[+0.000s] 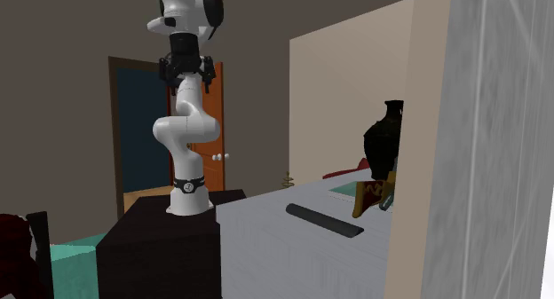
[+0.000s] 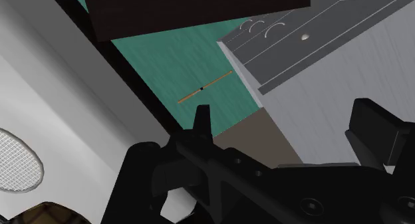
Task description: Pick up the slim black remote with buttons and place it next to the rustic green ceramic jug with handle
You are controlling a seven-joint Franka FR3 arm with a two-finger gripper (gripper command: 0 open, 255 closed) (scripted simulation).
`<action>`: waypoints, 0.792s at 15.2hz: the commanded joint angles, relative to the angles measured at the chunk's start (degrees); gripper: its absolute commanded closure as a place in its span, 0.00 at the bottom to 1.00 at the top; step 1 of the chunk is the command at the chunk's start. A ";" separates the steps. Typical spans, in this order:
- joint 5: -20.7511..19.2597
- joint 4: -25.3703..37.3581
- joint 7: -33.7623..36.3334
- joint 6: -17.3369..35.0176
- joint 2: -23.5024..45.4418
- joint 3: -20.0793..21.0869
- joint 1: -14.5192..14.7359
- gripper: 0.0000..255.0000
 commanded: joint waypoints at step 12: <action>2.55 0.31 -1.44 17.83 17.31 5.92 3.93 0.00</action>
